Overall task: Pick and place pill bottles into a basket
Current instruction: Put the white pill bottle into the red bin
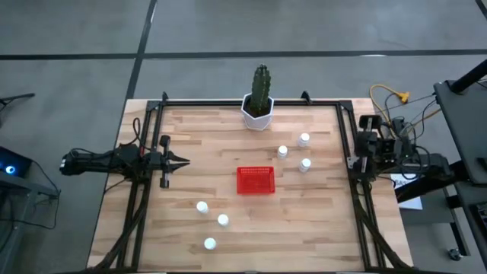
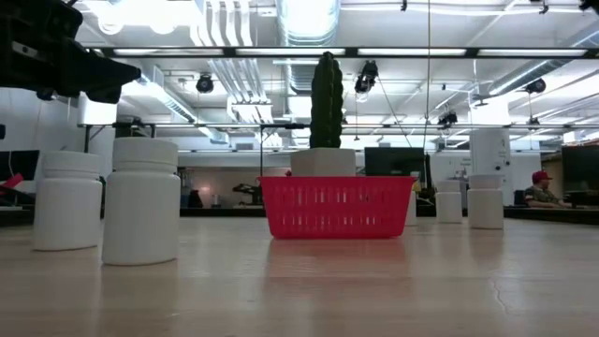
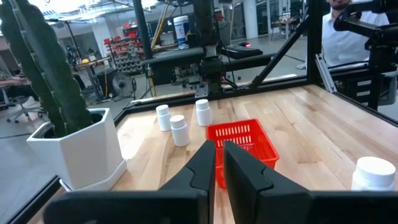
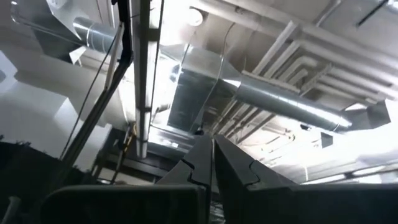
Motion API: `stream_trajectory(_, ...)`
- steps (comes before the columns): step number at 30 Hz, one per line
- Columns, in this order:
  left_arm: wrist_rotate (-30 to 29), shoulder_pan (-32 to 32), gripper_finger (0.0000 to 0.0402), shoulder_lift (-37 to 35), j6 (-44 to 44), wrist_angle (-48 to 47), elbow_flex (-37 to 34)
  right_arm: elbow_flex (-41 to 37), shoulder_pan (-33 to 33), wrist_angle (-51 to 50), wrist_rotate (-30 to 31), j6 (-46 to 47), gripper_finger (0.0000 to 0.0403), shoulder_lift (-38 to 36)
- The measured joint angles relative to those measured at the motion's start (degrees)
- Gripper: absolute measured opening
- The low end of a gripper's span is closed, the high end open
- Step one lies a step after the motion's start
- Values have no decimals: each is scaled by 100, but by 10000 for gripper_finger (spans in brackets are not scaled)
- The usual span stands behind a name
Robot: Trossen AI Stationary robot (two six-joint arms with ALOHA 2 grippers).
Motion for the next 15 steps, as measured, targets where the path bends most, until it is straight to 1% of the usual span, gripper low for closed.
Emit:
stream_trajectory(4, 0, 0, 15, 0, 0, 0, 1, 589, 0, -228, 1, -294, 9, 419)
stream_trajectory(8, -1, 0, 15, 0, 0, 0, 1, 1305, 0, -889, 25, -641, 9, 941)
stream_trajectory(15, -2, 0, 15, 0, 2, -2, 1, 2698, -2, -2351, 627, -1044, 9, 1893)
